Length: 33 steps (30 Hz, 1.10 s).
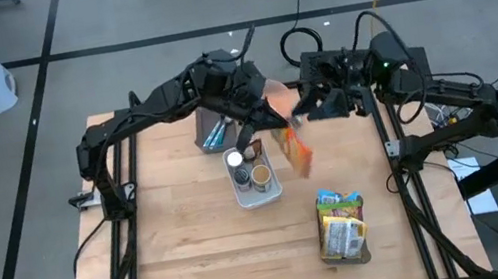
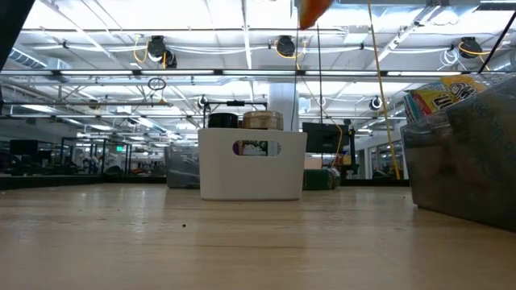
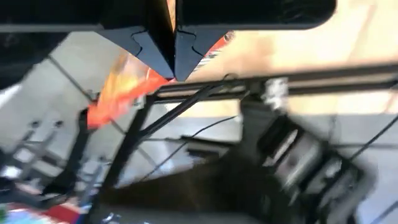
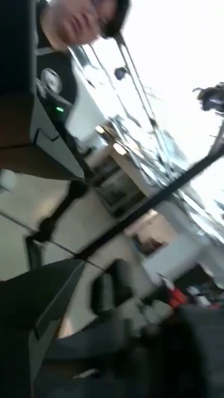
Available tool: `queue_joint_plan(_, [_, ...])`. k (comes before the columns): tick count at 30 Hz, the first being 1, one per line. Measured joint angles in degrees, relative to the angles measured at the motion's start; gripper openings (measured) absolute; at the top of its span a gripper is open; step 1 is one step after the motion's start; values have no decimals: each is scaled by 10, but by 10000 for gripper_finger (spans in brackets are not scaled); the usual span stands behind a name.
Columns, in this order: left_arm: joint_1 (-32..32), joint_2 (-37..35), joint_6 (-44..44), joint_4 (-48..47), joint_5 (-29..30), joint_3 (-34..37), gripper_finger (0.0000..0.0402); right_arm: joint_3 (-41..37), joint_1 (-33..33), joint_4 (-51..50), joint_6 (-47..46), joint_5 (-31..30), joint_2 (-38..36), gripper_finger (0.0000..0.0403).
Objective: Pick & Place Food Item
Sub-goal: Put orange noodle pack into the bottom black transparent bin
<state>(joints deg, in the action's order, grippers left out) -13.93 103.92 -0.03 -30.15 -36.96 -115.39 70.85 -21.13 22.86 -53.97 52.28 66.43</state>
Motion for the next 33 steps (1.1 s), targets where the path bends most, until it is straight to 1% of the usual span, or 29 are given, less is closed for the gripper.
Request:
queue_joint_plan(3, [-14,0,-2,-23,46,0,0,0,-19,14,7,-30,0,222])
queue_joint_plan(5, [-22,0,-15,-38,95,0,0,0,-33,16,17,-49,0,223])
queue_joint_plan(8, [-33,0,-48,-54,147,0,0,0,-54,-2,59,-79,0,219])
queue_joint_plan(11, [-39,0,-65,-54,173,0,0,0,-66,-56,134,-128,0,210])
queue_joint_plan(14, [-38,0,-78,-53,208,0,0,0,-71,-130,219,-177,0,202])
queue_joint_plan(19, [-38,0,-108,-59,262,0,0,0,-71,-228,340,-233,0,195])
queue_joint_plan(22, [-40,0,-121,-65,278,0,0,7,-70,-261,394,-271,0,195])
queue_joint_plan(27, [-44,0,-127,-66,281,0,0,44,-70,-335,495,-334,-1,194])
queue_joint_plan(29, [-45,0,-128,-65,283,0,0,47,-70,-347,509,-343,0,194])
queue_joint_plan(33, [-49,0,-132,-61,289,0,0,47,-76,-356,501,-339,0,194])
